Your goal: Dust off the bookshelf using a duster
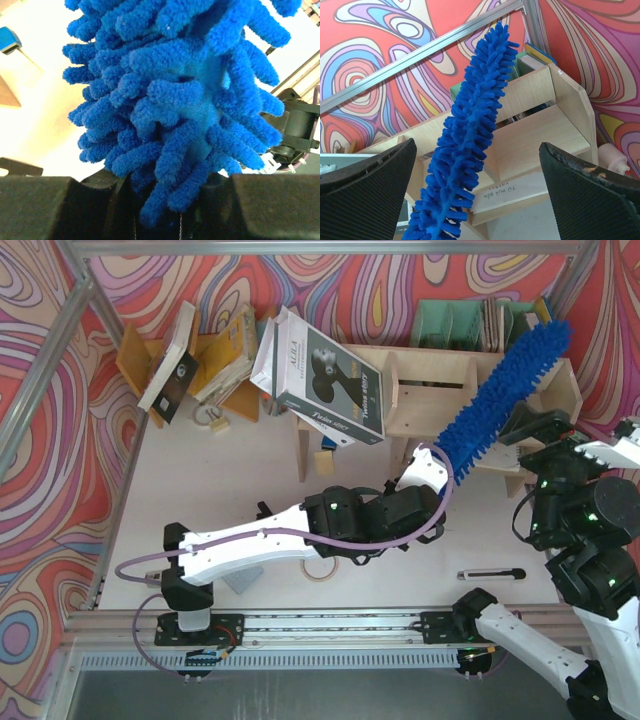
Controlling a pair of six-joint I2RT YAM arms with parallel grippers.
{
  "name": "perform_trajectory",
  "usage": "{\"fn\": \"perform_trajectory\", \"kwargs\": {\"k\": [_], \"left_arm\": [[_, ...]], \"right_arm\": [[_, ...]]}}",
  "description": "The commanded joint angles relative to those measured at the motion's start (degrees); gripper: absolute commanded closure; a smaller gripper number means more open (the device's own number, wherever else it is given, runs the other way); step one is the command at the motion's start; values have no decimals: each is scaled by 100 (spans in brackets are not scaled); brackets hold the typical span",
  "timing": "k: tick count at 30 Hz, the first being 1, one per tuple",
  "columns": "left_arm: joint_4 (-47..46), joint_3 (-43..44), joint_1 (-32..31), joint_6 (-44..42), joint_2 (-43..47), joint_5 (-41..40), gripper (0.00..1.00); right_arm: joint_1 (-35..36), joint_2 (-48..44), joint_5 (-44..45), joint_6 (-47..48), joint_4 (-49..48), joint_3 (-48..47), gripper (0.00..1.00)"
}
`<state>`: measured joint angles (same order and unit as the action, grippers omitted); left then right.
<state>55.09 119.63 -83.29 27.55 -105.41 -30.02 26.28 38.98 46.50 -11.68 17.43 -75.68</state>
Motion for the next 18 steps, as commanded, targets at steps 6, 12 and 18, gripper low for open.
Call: {"fn": "perform_trajectory", "kwargs": {"k": [6,12,18], "left_arm": [[-630,-138,86,-387,-59,462,100],[-662,-106,106,-702,-202,1006,100],[-546,-672,79,-900,-32,1144,100]], "right_arm": [[6,59,-15,161,-172,-386,1],[11,90,-27,236,-187,-508,1],[10,157,-21,286,-208,-500,1]]}}
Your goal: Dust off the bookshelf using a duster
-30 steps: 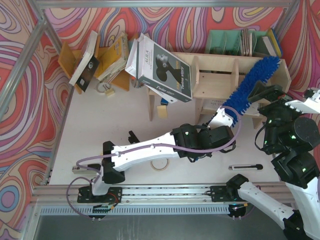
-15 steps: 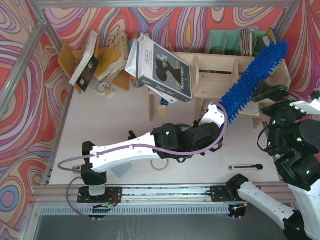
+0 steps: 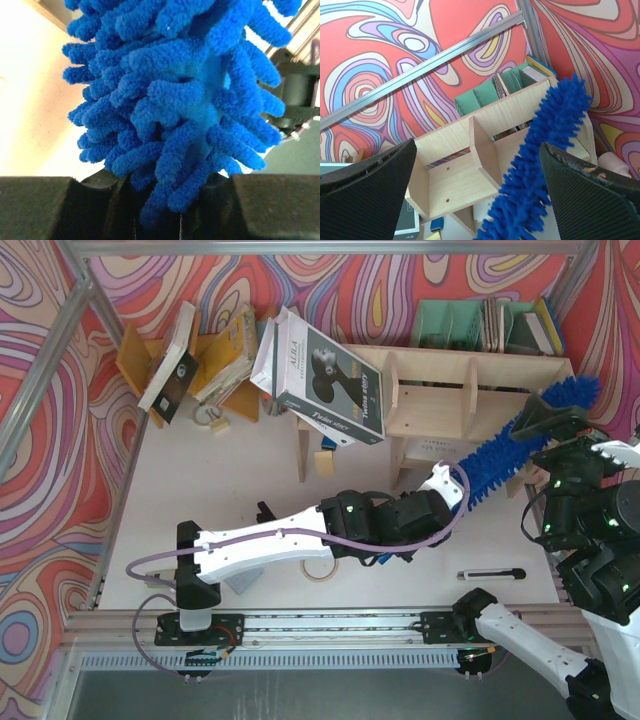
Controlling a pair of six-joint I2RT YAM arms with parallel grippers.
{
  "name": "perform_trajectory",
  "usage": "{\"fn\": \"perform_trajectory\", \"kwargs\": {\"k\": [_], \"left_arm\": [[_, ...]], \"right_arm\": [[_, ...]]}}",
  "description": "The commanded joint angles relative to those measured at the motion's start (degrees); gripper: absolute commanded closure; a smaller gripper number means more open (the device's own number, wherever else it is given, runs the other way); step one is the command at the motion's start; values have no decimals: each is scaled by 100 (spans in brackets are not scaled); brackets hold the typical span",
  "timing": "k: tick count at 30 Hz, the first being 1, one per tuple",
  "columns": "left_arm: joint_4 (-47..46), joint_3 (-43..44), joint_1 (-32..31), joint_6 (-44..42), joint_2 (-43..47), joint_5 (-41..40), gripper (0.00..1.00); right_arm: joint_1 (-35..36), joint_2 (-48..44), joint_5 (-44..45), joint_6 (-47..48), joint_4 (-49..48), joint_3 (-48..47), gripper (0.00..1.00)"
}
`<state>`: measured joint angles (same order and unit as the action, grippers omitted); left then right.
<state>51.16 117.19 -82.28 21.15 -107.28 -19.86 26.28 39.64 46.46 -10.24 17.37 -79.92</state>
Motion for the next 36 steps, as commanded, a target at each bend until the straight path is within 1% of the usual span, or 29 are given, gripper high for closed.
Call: {"fn": "perform_trajectory", "kwargs": {"k": [1,5,10,15,19,22,25,29,36], "left_arm": [[-181,-610,-29,-263,240,131,100],[-386,-1377,-38,-258,595,96,100],[-521,-1997,-34,-227,910,-27,100],[-594,-2336,-34,-204,1065,-36,100],[-702,-2686,-46,-137,1381,-131,100],[-1044,-2919,-45,-104,1731,-277,100],[-1440,-3010,-45,-126,1980,-262,100],[-1481,-2944,-46,-246,1983,-93,100],[-1377,-3437,-47,-446,2017,143,100]], "right_arm": [[4,88,-7,145,-210,-58,1],[8,79,4,145,-281,43,1],[8,111,14,104,-261,88,1],[8,131,-3,51,-244,108,1],[4,140,0,31,-212,99,1],[8,131,7,10,-216,108,1],[8,131,-15,-11,-215,101,1],[9,132,-10,11,-217,69,1],[13,114,17,62,-266,146,1]]}}
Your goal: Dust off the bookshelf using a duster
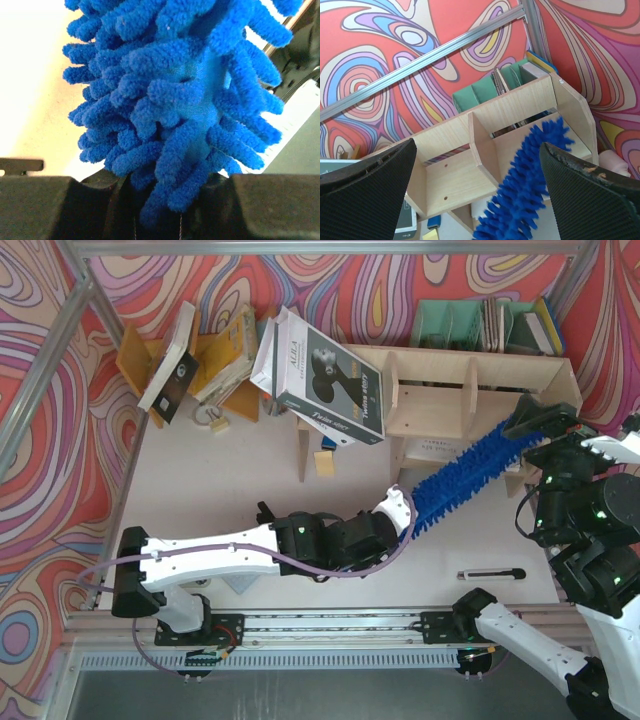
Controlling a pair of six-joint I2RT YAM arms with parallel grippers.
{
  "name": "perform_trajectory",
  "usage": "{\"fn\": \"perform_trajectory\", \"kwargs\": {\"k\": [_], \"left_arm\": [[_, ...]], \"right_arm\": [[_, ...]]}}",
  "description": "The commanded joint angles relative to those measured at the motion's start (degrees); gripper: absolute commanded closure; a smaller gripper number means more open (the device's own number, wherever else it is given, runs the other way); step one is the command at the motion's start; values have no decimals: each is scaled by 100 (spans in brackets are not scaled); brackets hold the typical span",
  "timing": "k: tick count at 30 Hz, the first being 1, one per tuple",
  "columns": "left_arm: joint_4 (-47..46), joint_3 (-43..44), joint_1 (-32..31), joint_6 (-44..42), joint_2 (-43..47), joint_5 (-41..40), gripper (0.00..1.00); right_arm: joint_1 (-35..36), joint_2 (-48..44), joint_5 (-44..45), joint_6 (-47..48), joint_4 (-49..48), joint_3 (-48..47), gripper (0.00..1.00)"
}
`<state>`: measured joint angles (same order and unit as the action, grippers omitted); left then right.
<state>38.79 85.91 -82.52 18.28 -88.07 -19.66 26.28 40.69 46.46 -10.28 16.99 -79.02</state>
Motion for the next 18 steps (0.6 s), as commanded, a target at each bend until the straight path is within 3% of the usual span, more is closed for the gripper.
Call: {"fn": "perform_trajectory", "kwargs": {"k": [1,8,18], "left_arm": [[-108,-364,-23,-192,150,194,100],[257,-657,-58,-385,247,4,100],[-130,-860,36,-192,-225,-265,100]], "right_arm": [[9,-2,21,70,-232,73,1],[6,4,58,66,-273,174,1],[8,58,14,-61,-207,172,1]]}}
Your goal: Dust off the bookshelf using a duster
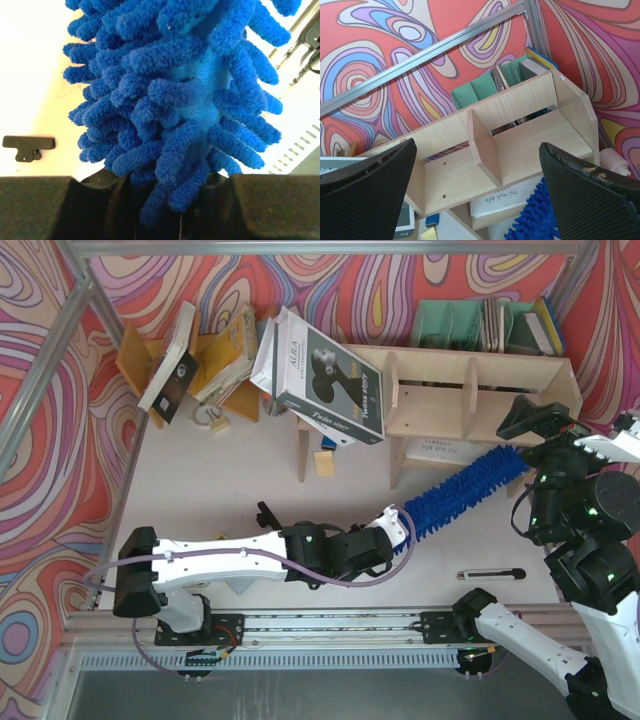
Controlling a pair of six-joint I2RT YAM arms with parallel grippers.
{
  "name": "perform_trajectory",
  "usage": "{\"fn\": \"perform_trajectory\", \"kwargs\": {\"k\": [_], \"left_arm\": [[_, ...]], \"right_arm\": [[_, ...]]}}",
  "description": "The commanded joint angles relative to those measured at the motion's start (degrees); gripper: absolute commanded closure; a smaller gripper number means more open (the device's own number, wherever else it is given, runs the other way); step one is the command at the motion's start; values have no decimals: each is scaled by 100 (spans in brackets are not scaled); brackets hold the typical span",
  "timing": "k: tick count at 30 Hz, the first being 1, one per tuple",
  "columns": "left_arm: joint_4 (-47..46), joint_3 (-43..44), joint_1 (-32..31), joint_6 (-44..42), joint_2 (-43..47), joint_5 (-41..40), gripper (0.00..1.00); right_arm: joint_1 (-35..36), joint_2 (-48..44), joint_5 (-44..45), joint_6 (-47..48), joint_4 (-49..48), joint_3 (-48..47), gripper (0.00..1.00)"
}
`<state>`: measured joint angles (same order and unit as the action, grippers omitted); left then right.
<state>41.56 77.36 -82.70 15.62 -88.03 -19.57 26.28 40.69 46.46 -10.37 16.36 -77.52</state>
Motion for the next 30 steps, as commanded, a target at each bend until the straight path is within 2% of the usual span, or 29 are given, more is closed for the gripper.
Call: {"fn": "perform_trajectory", "kwargs": {"k": [1,13,25,30], "left_arm": [[-461,10,70,81,-302,-268,100],[-750,249,332,512,-678,-984,100],[-570,123,509,1501,-682,-1266,100],[-769,154,509,1455,-668,-1178,100]], "right_arm": [[2,69,13,-50,-144,25,1],[8,90,51,-61,-115,78,1],[8,27,91,14,-168,154,1],[2,-5,87,-31,-137,206,1]]}}
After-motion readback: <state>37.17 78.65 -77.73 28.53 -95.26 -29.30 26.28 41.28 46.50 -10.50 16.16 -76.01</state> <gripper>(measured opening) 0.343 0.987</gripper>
